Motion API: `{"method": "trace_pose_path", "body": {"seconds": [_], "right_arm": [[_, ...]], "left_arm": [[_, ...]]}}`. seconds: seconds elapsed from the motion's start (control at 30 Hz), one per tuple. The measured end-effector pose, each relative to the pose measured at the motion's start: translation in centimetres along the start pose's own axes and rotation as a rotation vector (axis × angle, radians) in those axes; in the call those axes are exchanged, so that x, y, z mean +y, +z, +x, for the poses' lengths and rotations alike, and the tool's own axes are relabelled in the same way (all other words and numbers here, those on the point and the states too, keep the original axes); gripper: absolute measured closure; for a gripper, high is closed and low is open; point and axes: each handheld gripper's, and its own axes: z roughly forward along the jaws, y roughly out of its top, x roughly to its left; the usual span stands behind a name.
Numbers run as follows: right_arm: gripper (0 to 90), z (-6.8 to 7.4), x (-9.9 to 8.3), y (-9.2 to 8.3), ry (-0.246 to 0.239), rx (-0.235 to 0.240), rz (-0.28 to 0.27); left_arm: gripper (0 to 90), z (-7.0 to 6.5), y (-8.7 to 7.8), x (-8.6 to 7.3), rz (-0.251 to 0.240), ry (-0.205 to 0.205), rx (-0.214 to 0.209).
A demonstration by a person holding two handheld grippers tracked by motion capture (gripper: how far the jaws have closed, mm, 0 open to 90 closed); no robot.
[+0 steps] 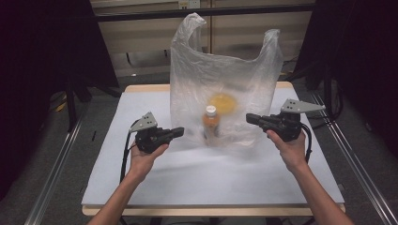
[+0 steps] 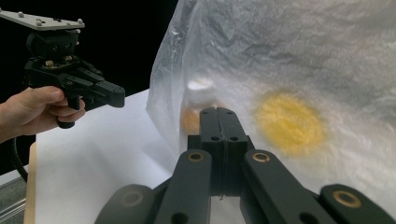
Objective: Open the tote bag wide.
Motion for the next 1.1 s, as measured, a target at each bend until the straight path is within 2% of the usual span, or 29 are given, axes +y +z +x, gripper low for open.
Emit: {"method": "trace_pose_path", "body": {"seconds": [0.1, 0.17, 0.2, 0.43, 0.77, 1.0, 1.1], "right_arm": [[90.0, -0.3, 0.6, 0.2, -0.002, 0.002, -0.010], [90.0, -0.5, 1.6, 0.6, -0.008, -0.002, -0.011], [90.0, -0.6, 1.9, 0.8, -0.013, -0.001, -0.012], [90.0, -1.1, 4.4, 2.4, -0.043, 0.003, -0.008], [90.0, -2.5, 7.9, 4.4, -0.057, -0.015, -0.022], [90.0, -3.7, 8.9, 5.7, -0.041, -0.031, -0.025], [90.0, -4.4, 10.2, 6.3, -0.050, -0.048, -0.015]], "left_arm": [[90.0, 0.3, 0.2, 0.5, -0.004, 0.001, 0.004], [90.0, 0.5, 0.3, 1.1, -0.012, 0.000, 0.010], [90.0, 0.7, 0.5, 1.6, -0.031, -0.006, -0.001], [90.0, 1.0, 1.5, 3.1, -0.046, 0.008, -0.004], [90.0, 1.6, 3.0, 7.0, -0.078, 0.033, -0.015], [90.0, 1.4, 4.2, 7.8, -0.082, 0.034, -0.030], [90.0, 1.5, 5.1, 8.2, -0.085, 0.023, -0.044]]}}
